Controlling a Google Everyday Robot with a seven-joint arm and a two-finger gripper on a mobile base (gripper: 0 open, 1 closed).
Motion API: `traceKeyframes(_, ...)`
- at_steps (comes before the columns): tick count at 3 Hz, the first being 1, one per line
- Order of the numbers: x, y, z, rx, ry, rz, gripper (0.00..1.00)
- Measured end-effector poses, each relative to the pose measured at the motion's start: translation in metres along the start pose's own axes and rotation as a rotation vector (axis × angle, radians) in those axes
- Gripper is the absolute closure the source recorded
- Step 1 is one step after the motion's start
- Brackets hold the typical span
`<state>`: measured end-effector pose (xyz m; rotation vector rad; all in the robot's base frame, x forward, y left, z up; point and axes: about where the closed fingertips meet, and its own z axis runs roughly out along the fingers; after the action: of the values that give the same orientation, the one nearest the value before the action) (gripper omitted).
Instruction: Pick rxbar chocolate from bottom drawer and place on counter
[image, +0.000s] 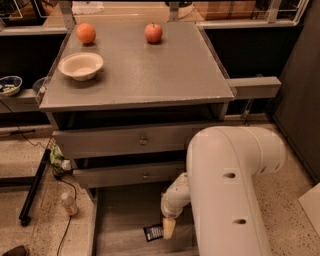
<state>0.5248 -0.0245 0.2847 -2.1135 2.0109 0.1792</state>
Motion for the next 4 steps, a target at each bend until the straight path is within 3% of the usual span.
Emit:
traceKeyframes(1, 0.012, 0.001, 0.044, -0.033, 0.048, 0.025, 0.0)
traceKeyframes(2, 0.012, 0.002, 0.045, -0.033, 0.048, 0.025, 0.0)
traceKeyframes(3, 0.013, 0.003, 0.082, -0.031, 0.059, -0.034, 0.0)
traceKeyframes(4, 0.013, 0.006, 0.09, -0.039, 0.056, -0.028, 0.0)
